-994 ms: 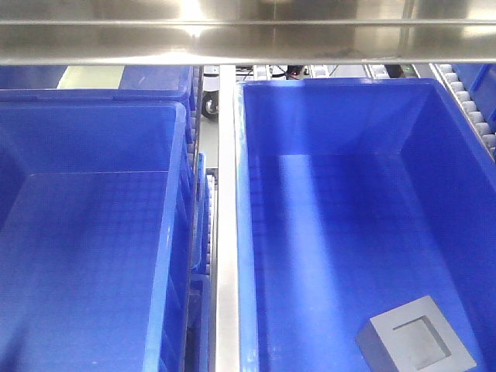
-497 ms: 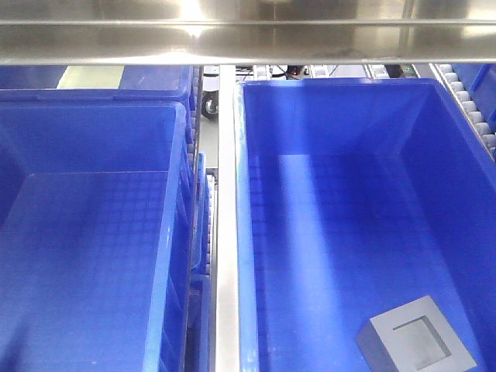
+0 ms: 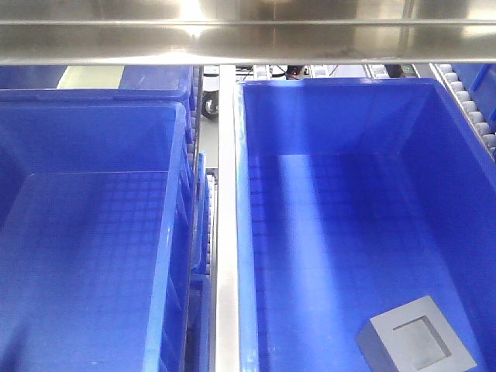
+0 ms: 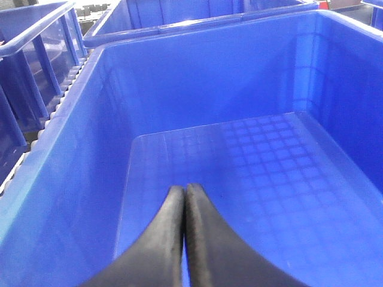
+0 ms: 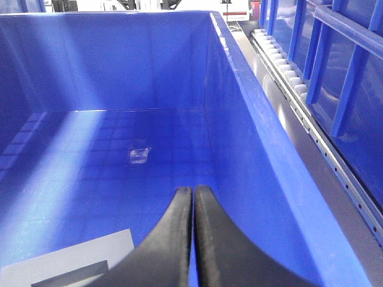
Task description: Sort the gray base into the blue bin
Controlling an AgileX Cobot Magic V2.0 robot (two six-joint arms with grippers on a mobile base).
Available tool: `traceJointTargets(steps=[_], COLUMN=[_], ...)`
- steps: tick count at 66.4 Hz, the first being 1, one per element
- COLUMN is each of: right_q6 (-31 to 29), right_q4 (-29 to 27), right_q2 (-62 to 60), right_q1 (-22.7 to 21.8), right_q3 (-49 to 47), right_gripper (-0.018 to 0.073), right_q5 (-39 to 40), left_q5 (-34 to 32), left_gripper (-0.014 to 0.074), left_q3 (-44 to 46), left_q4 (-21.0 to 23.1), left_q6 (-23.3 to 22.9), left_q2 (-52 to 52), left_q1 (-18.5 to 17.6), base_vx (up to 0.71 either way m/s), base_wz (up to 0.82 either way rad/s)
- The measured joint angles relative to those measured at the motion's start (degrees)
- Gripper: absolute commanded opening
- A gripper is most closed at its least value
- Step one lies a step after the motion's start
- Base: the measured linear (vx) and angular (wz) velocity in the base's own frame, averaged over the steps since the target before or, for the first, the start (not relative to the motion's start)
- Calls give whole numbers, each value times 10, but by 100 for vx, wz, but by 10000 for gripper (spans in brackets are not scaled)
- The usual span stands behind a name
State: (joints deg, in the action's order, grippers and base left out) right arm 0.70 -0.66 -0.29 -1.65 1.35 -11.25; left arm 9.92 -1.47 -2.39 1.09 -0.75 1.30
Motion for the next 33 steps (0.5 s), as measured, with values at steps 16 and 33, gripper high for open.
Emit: traceJointTargets(steps=[16, 33], right_q6=[0, 0], right_q4=[0, 0], right_q2=[0, 0], right_q1=[0, 0], right_q3=[0, 0], right_gripper=[-5, -5], right_q5=[0, 0], left_q5=[0, 0], left_gripper=[-6, -6], left_q3=[0, 0], left_q4=[0, 0], left_q6=[0, 0], left_q2=[0, 0], left_q1=[0, 0], base_vx=[0, 0], base_wz=[0, 0])
